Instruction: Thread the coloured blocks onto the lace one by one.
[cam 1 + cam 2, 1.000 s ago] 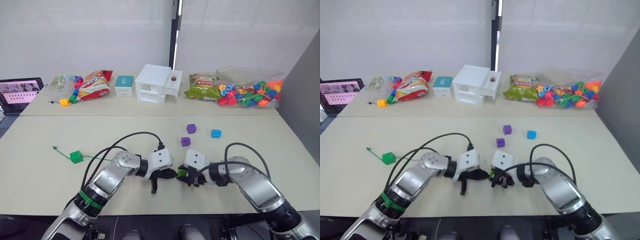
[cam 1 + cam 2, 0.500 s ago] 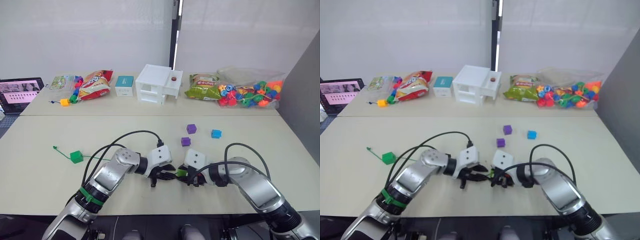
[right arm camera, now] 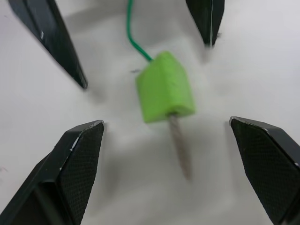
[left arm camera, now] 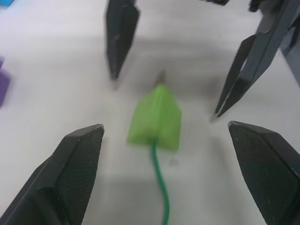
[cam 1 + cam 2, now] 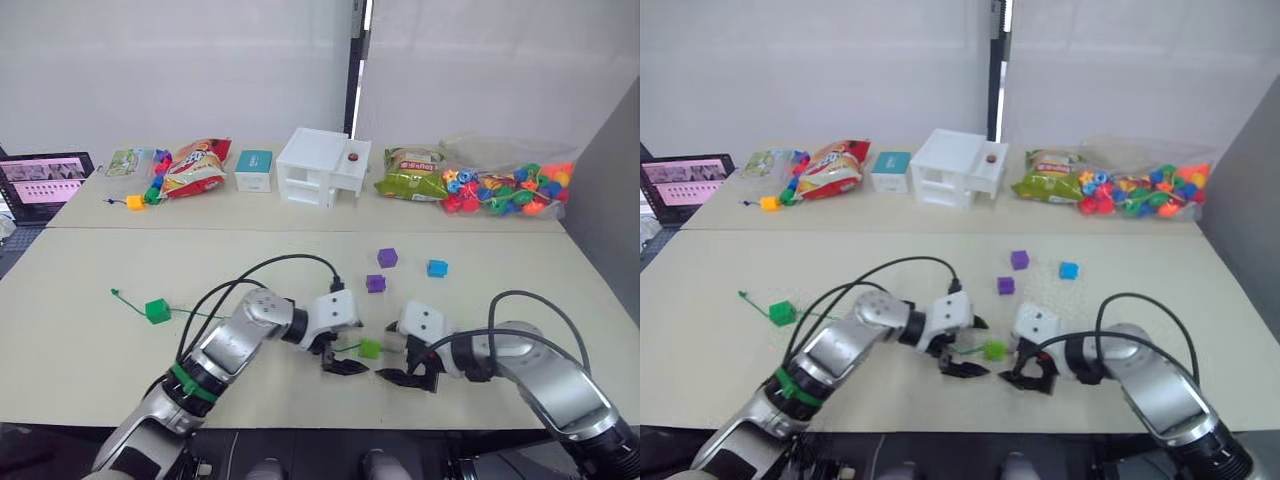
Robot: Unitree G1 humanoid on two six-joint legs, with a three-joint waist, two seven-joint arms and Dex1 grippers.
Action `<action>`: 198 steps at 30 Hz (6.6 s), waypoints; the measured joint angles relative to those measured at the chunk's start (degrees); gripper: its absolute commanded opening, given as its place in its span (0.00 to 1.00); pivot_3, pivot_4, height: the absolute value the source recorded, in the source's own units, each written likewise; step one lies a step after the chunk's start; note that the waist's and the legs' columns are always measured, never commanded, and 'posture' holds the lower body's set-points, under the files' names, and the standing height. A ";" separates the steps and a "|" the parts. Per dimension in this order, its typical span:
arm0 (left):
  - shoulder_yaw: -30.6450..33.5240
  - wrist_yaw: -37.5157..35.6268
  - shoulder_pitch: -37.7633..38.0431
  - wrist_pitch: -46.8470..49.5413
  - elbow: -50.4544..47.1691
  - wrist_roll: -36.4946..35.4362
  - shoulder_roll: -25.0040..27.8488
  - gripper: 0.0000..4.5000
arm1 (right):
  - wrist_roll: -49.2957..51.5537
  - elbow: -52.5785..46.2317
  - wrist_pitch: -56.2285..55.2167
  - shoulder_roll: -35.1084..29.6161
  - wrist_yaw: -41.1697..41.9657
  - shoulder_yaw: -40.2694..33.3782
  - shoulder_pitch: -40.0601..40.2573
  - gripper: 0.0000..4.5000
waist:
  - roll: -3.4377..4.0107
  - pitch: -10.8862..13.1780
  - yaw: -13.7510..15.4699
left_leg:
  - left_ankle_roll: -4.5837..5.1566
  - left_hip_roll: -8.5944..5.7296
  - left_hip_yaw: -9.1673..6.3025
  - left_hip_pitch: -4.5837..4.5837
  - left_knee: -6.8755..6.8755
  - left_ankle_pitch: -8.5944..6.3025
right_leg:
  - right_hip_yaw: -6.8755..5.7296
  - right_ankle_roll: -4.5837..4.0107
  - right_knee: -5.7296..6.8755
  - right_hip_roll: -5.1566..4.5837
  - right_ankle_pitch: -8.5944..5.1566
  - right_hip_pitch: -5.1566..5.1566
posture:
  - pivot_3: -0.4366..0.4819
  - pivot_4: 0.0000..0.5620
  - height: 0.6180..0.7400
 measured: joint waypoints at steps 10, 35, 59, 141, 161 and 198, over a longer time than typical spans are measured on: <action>-1.64 -0.27 -1.16 -5.71 6.35 2.58 -1.81 0.73 | -0.71 1.95 -1.55 -0.91 0.35 0.15 0.03 1.00 | 0.00 0.00 0.23 | 0.00 -0.02 0.00 -0.01 0.04 0.00 | 0.00 0.00 0.02 -0.03 0.00 0.03 | 0.48 0.27 1.00; -0.27 -2.11 -0.25 -5.77 5.07 2.28 0.57 0.30 | -1.30 7.69 -9.09 -0.40 4.05 4.69 -3.45 0.00 | 0.00 0.00 -0.32 | 0.00 0.02 0.00 0.15 0.02 0.00 | 0.01 0.00 0.04 0.02 0.00 0.13 | 0.48 0.27 1.00; 23.67 -7.63 11.55 -37.51 35.08 2.70 42.76 0.30 | -2.94 4.86 -7.49 2.37 4.28 6.25 -7.86 0.00 | 0.16 0.02 -1.93 | 0.03 0.10 0.07 0.23 -0.22 -0.01 | -0.04 -0.12 0.15 0.01 -0.05 -0.07 | 0.48 0.27 1.00; 11.41 -4.37 6.93 -6.80 -0.45 -6.71 10.80 0.00 | -2.78 -1.56 8.06 9.43 -2.78 9.36 -12.26 0.61 | 0.06 0.06 -1.10 | 0.02 0.02 -0.04 -0.05 -0.08 -0.01 | -0.06 -0.09 0.13 -0.04 -0.02 -0.18 | 0.48 0.27 1.00; 13.19 -5.03 8.46 -3.92 -3.20 -7.21 13.35 0.00 | -11.04 4.59 -0.36 38.04 -49.35 -18.90 3.16 1.00 | 0.09 0.04 -1.61 | -0.01 0.03 0.03 0.04 -0.13 0.00 | 0.00 -0.09 0.17 -0.03 -0.02 -0.18 | 0.48 0.27 1.00; 15.28 -3.94 9.29 -0.81 -6.08 -7.14 14.21 0.00 | -3.90 -13.87 7.03 41.16 -53.24 -5.55 11.71 0.27 | 0.20 0.02 -2.55 | -0.01 0.04 -0.05 -0.01 -0.21 0.01 | 0.00 -0.08 0.18 -0.02 -0.02 -0.23 | 0.48 0.27 1.00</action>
